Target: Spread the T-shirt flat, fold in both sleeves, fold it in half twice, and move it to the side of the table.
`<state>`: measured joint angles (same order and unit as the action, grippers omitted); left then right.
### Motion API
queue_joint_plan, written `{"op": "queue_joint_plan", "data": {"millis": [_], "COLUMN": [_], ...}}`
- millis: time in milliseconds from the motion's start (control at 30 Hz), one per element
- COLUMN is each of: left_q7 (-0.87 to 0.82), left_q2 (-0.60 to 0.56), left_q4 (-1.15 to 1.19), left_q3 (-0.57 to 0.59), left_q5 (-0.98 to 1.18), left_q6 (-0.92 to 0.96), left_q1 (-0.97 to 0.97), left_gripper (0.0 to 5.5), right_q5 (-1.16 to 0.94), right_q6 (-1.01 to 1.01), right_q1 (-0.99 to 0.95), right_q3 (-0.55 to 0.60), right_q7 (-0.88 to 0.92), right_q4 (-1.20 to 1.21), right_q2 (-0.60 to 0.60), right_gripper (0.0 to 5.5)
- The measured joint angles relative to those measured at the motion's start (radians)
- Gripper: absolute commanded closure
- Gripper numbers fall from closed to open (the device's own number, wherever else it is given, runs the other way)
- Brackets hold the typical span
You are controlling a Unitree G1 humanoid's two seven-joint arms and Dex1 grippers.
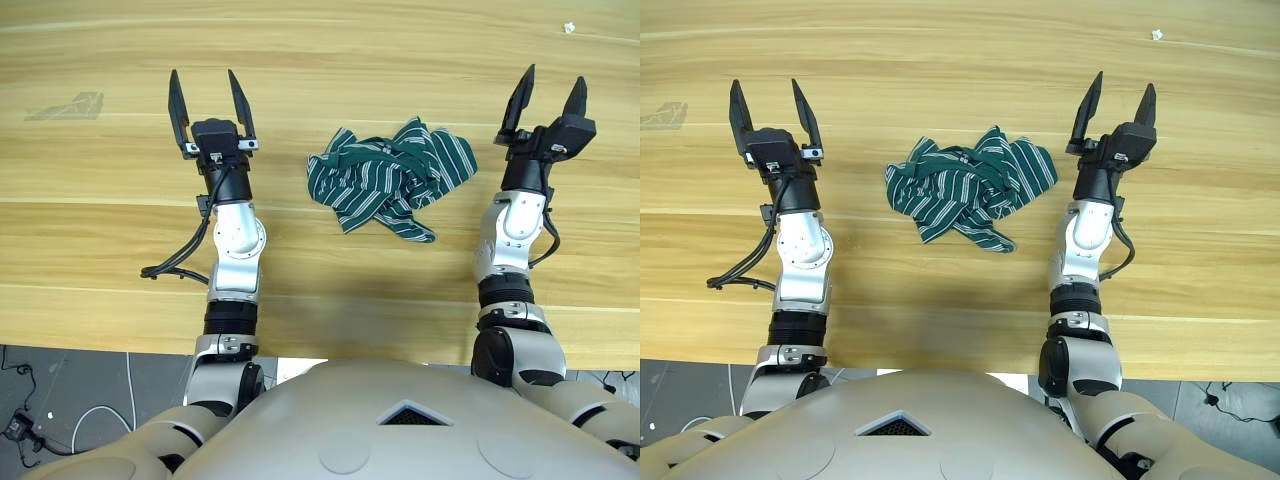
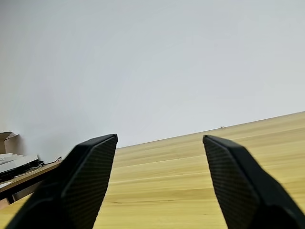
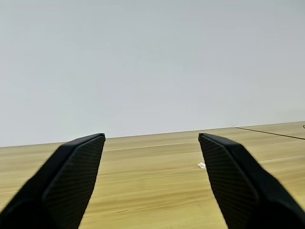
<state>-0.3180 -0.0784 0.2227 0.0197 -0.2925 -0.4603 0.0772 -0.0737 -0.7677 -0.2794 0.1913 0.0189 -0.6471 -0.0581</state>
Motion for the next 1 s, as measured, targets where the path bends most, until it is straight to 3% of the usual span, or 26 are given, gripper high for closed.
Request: {"op": "queue_joint_plan", "data": {"millis": [200,333,467,700,1000], "left_q7": [0.178,0.484,0.634,0.652,0.523], "left_q2": [-0.031,-0.141,-0.275,-0.310,-0.298], "left_q4": [-0.050,-0.212,-0.271,-0.255,-0.132], "left_q3": [-0.109,-0.282,-0.301,-0.315,-0.380], "left_q5": [0.010,0.017,0.018,-0.067,-0.289], "left_q6": [0.037,0.098,0.121,0.158,0.182], "left_q1": [-0.033,-0.119,-0.147,-0.097,-0.039], "left_gripper": [2.17,2.17,2.17,2.17,2.17], "right_q5": [0.000,0.000,-0.001,-0.001,0.000], "right_q6": [0.000,0.002,0.007,0.008,0.007], "right_q1": [0.000,0.002,0.000,-0.025,-0.049], "right_q3": [-0.001,-0.004,-0.010,-0.010,-0.012], "right_q7": [0.000,-0.001,-0.008,-0.020,-0.022], "right_q4": [0.000,0.004,0.002,-0.036,-0.076], "right_q2": [0.000,0.000,0.002,0.006,0.007], "right_gripper": [1.83,1.83,1.83,1.83,1.83]}}
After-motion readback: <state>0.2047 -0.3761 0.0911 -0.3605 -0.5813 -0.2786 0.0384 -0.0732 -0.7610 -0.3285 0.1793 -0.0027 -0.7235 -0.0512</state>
